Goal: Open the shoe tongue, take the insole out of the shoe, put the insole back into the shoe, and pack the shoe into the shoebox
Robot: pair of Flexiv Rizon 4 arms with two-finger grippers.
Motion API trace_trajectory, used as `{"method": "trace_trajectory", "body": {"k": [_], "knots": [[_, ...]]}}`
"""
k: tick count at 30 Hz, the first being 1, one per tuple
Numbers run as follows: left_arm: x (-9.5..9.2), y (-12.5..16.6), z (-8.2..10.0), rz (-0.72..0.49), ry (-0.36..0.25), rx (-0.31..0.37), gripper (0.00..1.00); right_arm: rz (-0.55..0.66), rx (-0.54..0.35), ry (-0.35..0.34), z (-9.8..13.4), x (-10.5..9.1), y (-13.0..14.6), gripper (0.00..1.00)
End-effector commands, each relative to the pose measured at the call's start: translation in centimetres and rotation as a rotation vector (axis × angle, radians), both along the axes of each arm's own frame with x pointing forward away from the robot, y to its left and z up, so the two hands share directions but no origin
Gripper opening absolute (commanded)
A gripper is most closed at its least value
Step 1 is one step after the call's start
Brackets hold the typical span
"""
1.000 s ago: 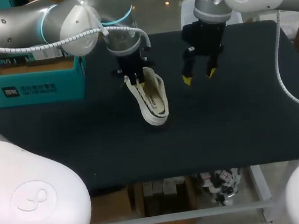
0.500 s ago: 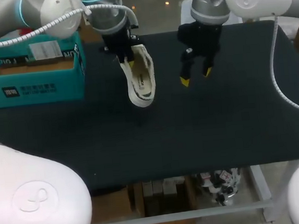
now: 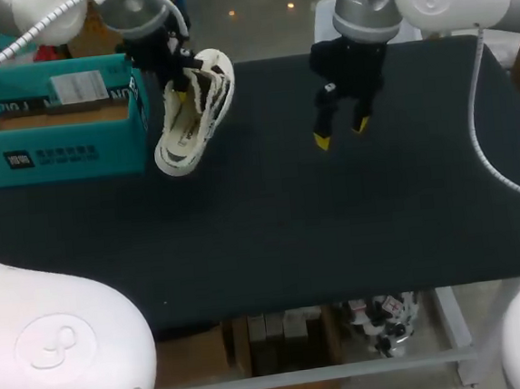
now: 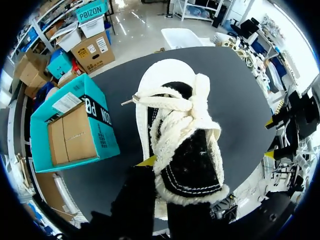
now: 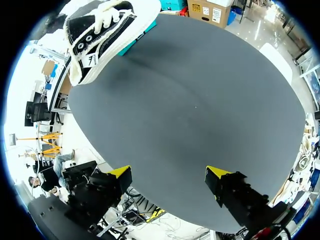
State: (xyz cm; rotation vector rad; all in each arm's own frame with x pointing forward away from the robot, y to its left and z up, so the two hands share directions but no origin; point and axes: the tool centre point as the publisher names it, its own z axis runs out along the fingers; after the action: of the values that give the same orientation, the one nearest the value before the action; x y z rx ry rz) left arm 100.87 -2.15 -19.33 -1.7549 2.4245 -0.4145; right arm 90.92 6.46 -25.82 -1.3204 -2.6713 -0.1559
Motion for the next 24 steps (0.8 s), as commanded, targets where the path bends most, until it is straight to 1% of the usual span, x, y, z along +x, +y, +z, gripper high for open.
{"method": "trace_trajectory", "body": {"k": [1,8,9,10,11,12,13,14,15,16,17,18,19,20,21,22,23,24], "knots": [[0.1,0.3,0.7,0.090,0.025,-0.023,0.00,0.000,-0.004,0.003,0.1,0.1,0.0,1.00],[0.1,0.3,0.7,0.090,0.025,-0.023,0.00,0.000,-0.004,0.003,0.1,0.1,0.0,1.00],[0.1,0.3,0.7,0.090,0.025,-0.023,0.00,0.029,-0.036,-0.023,0.3,0.4,0.2,1.00],[0.1,0.4,0.9,0.025,0.027,-0.030,0.00,0.079,-0.043,-0.045,0.5,0.4,0.5,1.00],[0.4,0.5,1.0,-0.010,0.025,0.007,0.00,0.076,-0.060,-0.044,0.6,0.4,0.6,1.00],[0.8,0.8,1.0,-0.062,0.013,0.006,0.00,0.096,-0.092,-0.064,0.7,0.4,0.8,1.00],[1.2,1.3,1.1,-0.128,0.052,-0.011,0.00,0.126,-0.093,-0.081,0.8,0.3,0.9,1.00],[1.7,1.8,1.1,-0.162,0.032,0.026,0.00,0.111,-0.090,-0.072,0.8,0.3,0.9,1.00],[1.9,2.4,1.0,-0.210,0.002,0.025,0.00,0.125,-0.104,-0.090,0.8,0.3,0.8,1.00],[2.6,3.2,1.2,-0.218,0.055,-0.008,0.00,0.145,-0.096,-0.108,0.8,0.2,0.8,1.00],[3.0,4.2,1.4,-0.316,0.037,-0.007,0.00,0.141,-0.091,-0.105,0.8,0.1,0.7,1.00],[3.2,4.8,1.6,-0.310,0.028,-0.020,0.00,0.153,-0.097,-0.112,0.8,0.1,0.6,1.00],[4.0,5.8,2.0,-0.312,0.040,-0.029,0.00,0.172,-0.092,-0.136,0.7,0.1,0.5,1.00],[4.2,6.8,2.3,-0.392,0.031,-0.038,0.00,0.171,-0.096,-0.136,0.7,0.0,0.5,1.00],[4.6,7.7,2.7,-0.393,0.032,-0.052,0.00,0.177,-0.104,-0.140,0.7,0.0,0.5,1.00],[4.9,8.2,3.0,-0.391,0.029,-0.050,0.00,0.187,-0.098,-0.152,0.6,0.0,0.5,1.00],[5.1,9.0,3.4,-0.449,0.002,-0.051,0.00,0.200,-0.094,-0.167,0.6,-0.1,0.4,1.00],[5.4,9.8,3.8,-0.479,0.004,-0.064,0.00,0.207,-0.102,-0.175,0.7,-0.2,0.3,1.00]]}}
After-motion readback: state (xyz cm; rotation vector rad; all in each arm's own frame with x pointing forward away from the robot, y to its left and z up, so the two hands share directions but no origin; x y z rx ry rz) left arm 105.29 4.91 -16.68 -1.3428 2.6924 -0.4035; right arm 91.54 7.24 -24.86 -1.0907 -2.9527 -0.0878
